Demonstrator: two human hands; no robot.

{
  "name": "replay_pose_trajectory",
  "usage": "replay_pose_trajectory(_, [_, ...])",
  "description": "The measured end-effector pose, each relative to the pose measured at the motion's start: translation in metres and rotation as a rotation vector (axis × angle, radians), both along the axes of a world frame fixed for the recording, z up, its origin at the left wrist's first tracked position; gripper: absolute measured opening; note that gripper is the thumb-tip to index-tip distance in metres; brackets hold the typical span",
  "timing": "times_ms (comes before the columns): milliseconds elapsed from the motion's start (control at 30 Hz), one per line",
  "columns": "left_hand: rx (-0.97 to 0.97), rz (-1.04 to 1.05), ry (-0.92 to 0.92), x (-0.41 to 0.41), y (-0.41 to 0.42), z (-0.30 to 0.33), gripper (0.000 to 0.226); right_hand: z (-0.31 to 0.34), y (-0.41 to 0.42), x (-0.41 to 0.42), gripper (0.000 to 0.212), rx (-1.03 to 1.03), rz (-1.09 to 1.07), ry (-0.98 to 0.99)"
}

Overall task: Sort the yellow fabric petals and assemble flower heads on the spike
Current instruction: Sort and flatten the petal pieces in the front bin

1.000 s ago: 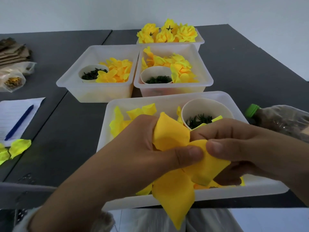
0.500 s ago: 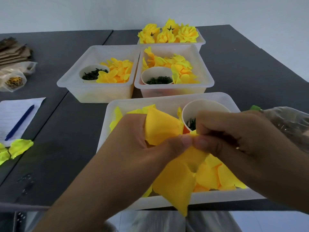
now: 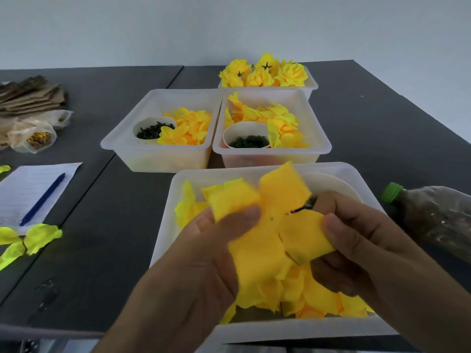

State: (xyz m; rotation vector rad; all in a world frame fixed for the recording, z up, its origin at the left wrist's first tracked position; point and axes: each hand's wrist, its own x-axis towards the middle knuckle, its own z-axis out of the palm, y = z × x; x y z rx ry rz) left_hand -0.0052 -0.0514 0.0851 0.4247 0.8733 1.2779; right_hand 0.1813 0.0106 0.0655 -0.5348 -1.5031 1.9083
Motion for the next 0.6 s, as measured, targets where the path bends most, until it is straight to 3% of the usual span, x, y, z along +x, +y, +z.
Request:
replay_pose_trajectory(100, [0.008,0.048,0.026,0.005,-0.004,-0.007,0.026,-0.003,-0.005,-0.002,0.043,0.006,-0.050,-0.023])
replay_pose_trajectory(233, [0.142,0.016,0.667,0.008,-0.011,-0.013,0.024,-0.005,-0.006,-0.002,0.064,0.097,0.069,-0.203])
replay_pose_trajectory(300, [0.225,0.041,0.844,0.008,-0.014,-0.014,0.016,0.001,-0.003,-0.001,0.075,0.215,0.019,-0.352])
replay_pose_trajectory(400, [0.310,-0.053,0.914,0.010,-0.016,-0.016,0.005,0.010,0.004,0.000,0.054,0.403,-0.053,-0.445])
replay_pose_trajectory(467, [0.316,-0.103,0.955,0.007,-0.017,-0.019,0.023,0.013,0.007,-0.002,0.035,0.554,-0.067,-0.480])
replay_pose_trajectory(600, [0.403,-0.120,0.995,0.010,-0.014,-0.022,0.026,0.009,0.006,-0.005,0.039,0.856,-0.148,-0.627])
